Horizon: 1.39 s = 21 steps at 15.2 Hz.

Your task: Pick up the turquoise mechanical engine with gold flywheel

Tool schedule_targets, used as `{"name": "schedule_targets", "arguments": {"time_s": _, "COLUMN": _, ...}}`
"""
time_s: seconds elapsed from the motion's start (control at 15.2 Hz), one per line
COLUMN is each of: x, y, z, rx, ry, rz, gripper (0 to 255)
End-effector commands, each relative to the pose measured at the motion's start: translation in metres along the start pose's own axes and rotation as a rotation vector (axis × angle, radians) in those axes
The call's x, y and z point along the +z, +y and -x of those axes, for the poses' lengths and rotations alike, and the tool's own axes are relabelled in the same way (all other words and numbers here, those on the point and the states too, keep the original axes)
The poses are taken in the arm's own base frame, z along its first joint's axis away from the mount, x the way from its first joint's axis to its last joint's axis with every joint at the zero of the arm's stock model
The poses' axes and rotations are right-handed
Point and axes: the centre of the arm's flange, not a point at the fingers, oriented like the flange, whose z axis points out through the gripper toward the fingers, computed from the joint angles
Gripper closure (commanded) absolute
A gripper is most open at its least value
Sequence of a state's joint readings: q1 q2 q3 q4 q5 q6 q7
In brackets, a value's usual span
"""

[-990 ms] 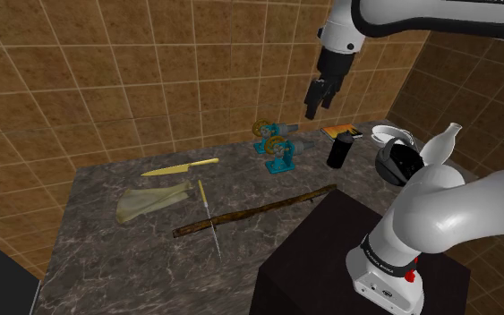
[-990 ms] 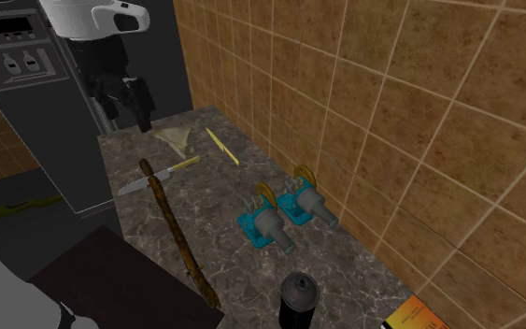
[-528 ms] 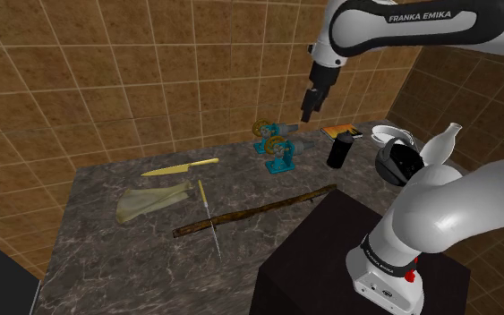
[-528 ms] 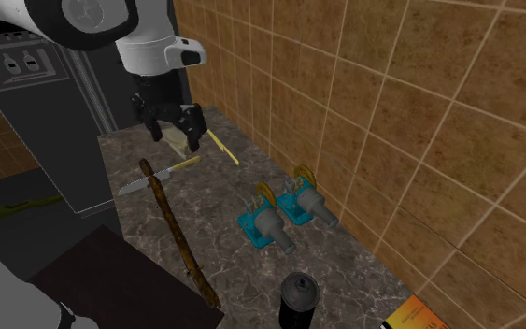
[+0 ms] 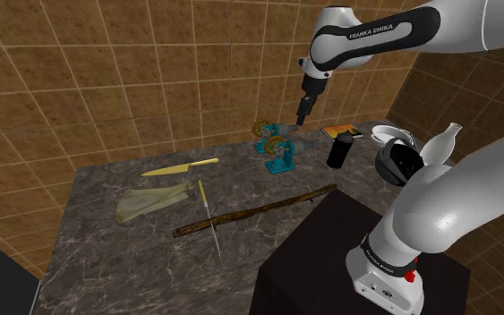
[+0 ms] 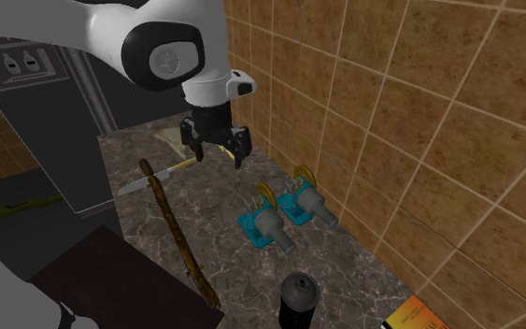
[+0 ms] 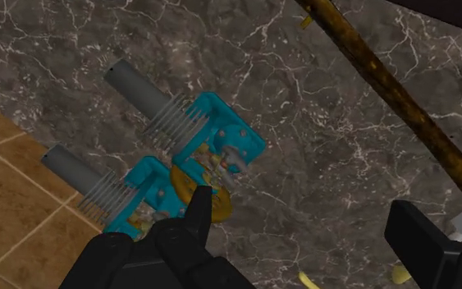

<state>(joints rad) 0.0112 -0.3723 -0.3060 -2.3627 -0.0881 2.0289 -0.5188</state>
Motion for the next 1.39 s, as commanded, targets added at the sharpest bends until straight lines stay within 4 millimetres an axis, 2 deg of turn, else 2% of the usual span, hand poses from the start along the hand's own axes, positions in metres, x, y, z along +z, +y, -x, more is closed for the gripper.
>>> {"name": "schedule_targets", "arguments": {"time_s": 0.0, "x": 0.012, "y": 0.022, "z": -0.011, "rx": -0.032, "ry": 0.000, "rz": 0.001, "gripper": 0}}
{"name": "schedule_targets", "arguments": {"time_s": 0.66, "x": 0.085, "y": 0.115, "z": -0.072, "rx": -0.182, "ry": -0.001, "rz": -0.005, "gripper": 0}}
{"name": "schedule_targets", "arguments": {"time_s": 1.32, "x": 0.159, "y": 0.197, "z": -0.145, "rx": -0.333, "ry": -0.001, "rz": -0.011, "gripper": 0}}
